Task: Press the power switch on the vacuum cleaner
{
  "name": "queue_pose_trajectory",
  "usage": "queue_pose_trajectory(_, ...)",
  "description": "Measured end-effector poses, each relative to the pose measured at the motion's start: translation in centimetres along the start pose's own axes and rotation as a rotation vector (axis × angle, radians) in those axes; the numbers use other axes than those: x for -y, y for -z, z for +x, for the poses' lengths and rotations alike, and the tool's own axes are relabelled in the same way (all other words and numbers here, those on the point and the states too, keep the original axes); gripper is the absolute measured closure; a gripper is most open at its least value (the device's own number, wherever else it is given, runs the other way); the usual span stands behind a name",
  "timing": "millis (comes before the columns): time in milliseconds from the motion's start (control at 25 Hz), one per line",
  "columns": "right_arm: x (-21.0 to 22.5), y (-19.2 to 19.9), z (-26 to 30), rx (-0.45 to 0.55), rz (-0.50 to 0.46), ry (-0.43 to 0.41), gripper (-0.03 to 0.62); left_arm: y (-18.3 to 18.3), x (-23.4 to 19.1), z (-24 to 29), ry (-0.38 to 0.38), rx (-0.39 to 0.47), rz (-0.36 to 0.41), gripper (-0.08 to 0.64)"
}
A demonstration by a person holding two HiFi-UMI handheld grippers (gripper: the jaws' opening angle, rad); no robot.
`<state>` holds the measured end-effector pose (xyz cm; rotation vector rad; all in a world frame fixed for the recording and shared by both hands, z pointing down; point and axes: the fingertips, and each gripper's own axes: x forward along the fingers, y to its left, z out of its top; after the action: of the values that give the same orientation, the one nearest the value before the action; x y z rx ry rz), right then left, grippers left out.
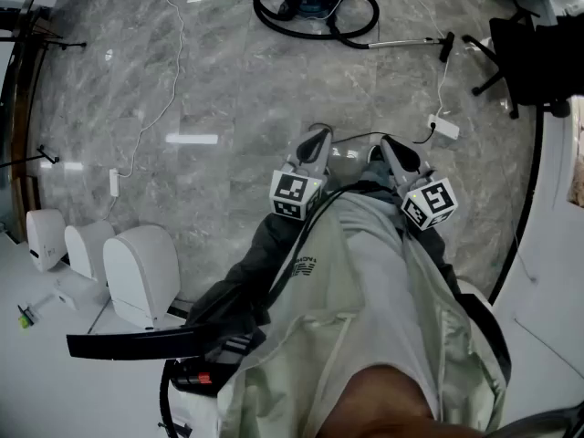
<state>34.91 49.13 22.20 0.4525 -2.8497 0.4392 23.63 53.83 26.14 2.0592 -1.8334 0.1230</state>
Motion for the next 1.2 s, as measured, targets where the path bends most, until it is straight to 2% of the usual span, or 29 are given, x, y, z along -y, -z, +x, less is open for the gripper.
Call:
queue_pose_trajectory(400,-3.5,-0.3,1.8,0.007,-0.033,-0.018,0.592,0.4,-2.0,-2.8,-0.006,0.023,-0.025,0.558)
queue_pose_trajectory(600,-3.5,-0.8,2.3,0.038,-0.001,-0.009,0.592,0.1,-2.9,-3.5,-0.027,0.053,-0.023,0.558)
queue_pose_trajectory(880,-4.3,-2.1,4.1,0.033,-0.029,-0.027,0.592,-1.3,-4.6,-4.2,-0.055,0.093,-0.021,0.559)
queue_pose_trajectory(1200,-2.5,-2.4,6.6,0.007,-0.009,-0.064,0.592,-1.3,-6.4,-2.9,-0.098,0.074,-0.045,0.559)
